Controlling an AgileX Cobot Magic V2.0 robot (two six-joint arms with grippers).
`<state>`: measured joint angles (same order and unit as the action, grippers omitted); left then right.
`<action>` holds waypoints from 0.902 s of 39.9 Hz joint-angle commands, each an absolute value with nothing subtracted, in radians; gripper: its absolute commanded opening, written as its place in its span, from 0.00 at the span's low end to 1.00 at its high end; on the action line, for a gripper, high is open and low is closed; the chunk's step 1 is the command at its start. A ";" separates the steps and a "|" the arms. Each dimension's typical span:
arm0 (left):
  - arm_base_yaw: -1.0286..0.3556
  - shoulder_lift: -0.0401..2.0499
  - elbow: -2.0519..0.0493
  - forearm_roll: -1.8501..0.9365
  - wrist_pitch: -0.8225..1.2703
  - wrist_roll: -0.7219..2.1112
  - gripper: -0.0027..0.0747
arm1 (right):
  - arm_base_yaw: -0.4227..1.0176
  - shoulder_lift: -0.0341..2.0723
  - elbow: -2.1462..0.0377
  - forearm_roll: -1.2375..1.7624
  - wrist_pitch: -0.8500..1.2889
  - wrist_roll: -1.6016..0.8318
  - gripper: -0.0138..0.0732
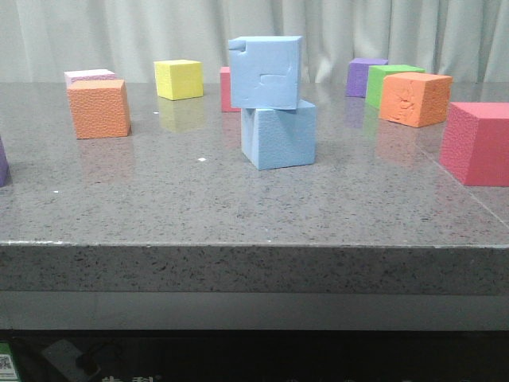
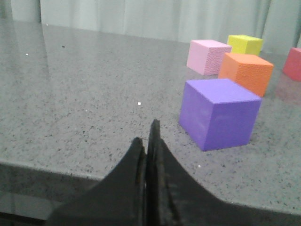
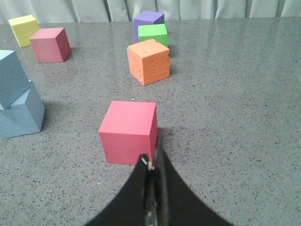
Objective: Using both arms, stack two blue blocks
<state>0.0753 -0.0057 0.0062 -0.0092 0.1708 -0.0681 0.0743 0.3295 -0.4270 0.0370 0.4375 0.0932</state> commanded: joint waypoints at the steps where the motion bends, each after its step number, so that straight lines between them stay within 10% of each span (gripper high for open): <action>1: 0.078 -0.026 0.030 -0.019 0.053 -0.067 0.01 | 0.069 0.336 -0.453 0.037 0.355 0.085 0.04; 36: 0.078 -0.026 0.043 -0.021 0.077 -0.067 0.01 | 0.069 0.336 -0.453 0.037 0.355 0.085 0.04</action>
